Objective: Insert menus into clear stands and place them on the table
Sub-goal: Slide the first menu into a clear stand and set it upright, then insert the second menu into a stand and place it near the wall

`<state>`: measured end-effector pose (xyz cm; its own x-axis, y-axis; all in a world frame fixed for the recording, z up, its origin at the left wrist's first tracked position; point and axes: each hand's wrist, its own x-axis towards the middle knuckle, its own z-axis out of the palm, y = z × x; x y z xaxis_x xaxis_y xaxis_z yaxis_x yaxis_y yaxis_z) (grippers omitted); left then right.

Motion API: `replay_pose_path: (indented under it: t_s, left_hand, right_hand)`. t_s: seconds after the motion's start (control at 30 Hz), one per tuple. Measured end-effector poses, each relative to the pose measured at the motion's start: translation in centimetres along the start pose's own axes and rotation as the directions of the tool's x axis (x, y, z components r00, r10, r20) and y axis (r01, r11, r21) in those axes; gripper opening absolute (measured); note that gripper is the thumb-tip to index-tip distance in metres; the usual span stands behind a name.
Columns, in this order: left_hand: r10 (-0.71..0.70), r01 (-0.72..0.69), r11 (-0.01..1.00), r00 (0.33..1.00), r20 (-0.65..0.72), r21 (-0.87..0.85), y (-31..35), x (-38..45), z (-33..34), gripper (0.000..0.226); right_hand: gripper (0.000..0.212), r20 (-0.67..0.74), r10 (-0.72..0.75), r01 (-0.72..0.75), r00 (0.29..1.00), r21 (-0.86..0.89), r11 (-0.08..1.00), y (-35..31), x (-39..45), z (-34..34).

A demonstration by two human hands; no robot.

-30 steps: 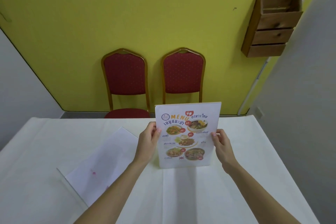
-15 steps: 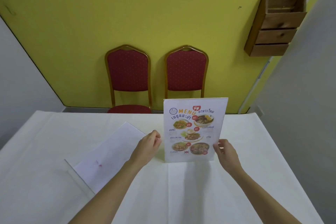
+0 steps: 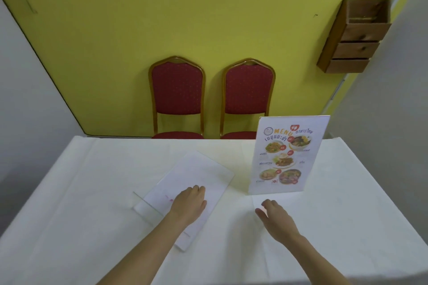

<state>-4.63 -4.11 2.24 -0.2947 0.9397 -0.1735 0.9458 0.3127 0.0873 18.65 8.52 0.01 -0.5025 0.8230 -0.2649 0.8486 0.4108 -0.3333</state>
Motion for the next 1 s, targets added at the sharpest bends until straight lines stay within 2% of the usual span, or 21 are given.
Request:
replay_pose_path:
  t_s: [0.17, 0.37, 0.7, 0.87, 1.0]
  left_hand:
    - [0.027, -0.028, 0.996, 0.999, 0.021, 0.082, -3.6, -1.9, -0.8, 0.034]
    - [-0.001, -0.003, 0.990, 1.000, 0.030, 0.141, -8.0, -2.9, -1.7, 0.038]
    - [-0.034, 0.023, 0.995, 0.992, 0.121, 0.093, -11.4, -0.4, -1.5, 0.039]
    - [-0.056, 0.049, 0.998, 0.980, 0.191, 0.042, -12.7, 1.9, 0.0, 0.041]
    - [-0.068, 0.069, 0.998, 0.970, 0.234, 0.007, -13.0, 3.4, 1.4, 0.059]
  right_hand:
    - [0.049, 0.024, -0.085, 0.087, 0.996, -0.082, 0.993, -6.2, -0.9, 2.1]
    - [0.053, 0.084, -0.079, 0.080, 0.993, -0.012, 0.997, -11.4, -0.8, 3.5]
    - [0.053, 0.234, 0.075, -0.117, 0.969, 0.169, 0.979, -13.7, 2.4, 3.9]
    - [0.052, 0.196, 0.141, -0.192, 0.970, 0.269, 0.944, -14.7, 3.8, 4.4]
    - [0.050, 0.164, 0.244, -0.288, 0.956, 0.352, 0.891, -15.3, 4.7, 4.3]
